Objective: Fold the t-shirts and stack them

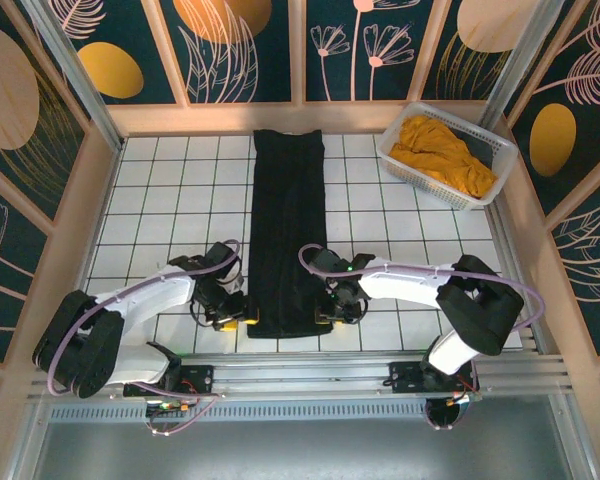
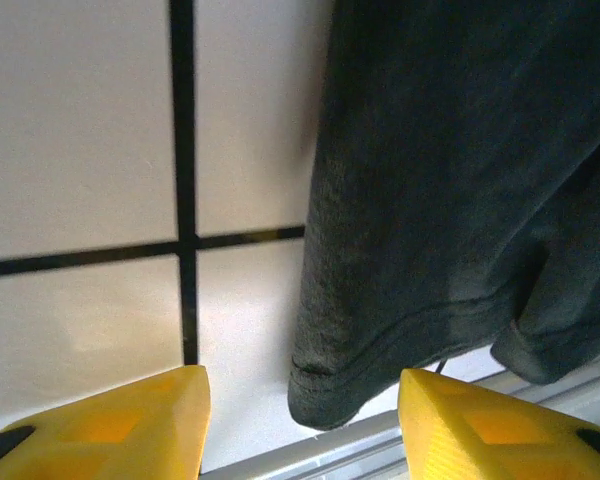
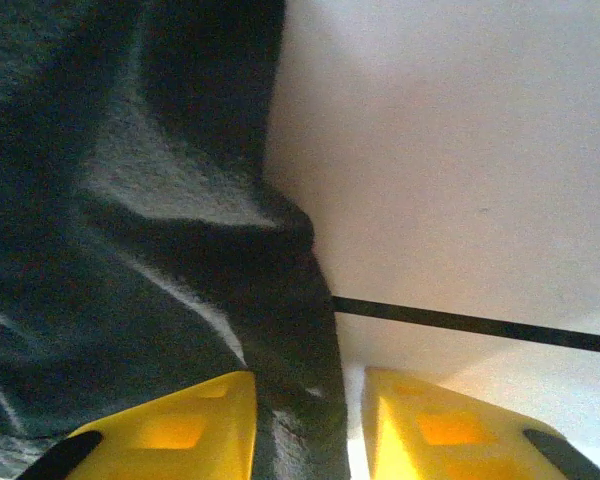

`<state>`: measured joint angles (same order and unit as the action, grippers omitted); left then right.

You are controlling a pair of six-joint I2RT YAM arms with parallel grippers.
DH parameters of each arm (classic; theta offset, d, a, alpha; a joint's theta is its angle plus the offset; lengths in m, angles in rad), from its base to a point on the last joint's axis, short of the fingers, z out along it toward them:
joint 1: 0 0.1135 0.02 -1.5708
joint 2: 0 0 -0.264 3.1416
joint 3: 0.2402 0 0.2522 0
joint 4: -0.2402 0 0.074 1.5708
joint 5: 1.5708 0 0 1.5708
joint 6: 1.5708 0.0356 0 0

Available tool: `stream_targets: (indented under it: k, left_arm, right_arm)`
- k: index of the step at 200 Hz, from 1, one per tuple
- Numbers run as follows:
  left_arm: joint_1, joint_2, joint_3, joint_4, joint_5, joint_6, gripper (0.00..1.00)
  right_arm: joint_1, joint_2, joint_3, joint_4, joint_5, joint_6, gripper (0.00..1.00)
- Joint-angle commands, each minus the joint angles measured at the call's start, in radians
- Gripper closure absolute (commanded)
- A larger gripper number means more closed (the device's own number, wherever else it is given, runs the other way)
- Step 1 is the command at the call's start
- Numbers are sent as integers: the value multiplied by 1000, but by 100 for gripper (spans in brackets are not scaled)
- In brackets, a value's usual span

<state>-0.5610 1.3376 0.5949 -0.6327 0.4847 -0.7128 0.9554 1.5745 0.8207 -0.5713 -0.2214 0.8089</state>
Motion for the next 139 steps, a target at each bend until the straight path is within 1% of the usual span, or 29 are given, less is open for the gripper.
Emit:
stream_targets:
  k: [1,24,36,52,74,117,139]
  left_arm:
    - [-24,43,-23,101,83,-42,48]
    - [-36,99,-20,169,110,-59,54]
    - [-38,116,-16,199,121,-72,60]
    - [-38,128,-7,208,116,-77,72]
    - [-38,110,12,191,94,-80,100]
    - [-28,2,137,34,-8,-86,100]
    - [16,-33,193,30,-47,-104,100]
  right_arm:
    - [42,47,7,89,-76,42,77]
    - [42,29,4,87,-83,41,88]
    - [42,22,3,88,-88,38,94]
    - [42,12,5,76,-85,38,100]
    - [33,-27,8,59,-66,44,100]
    - [-26,-124,51,-9,-36,64,100]
    - [-89,-148,112,-47,-25,50,100]
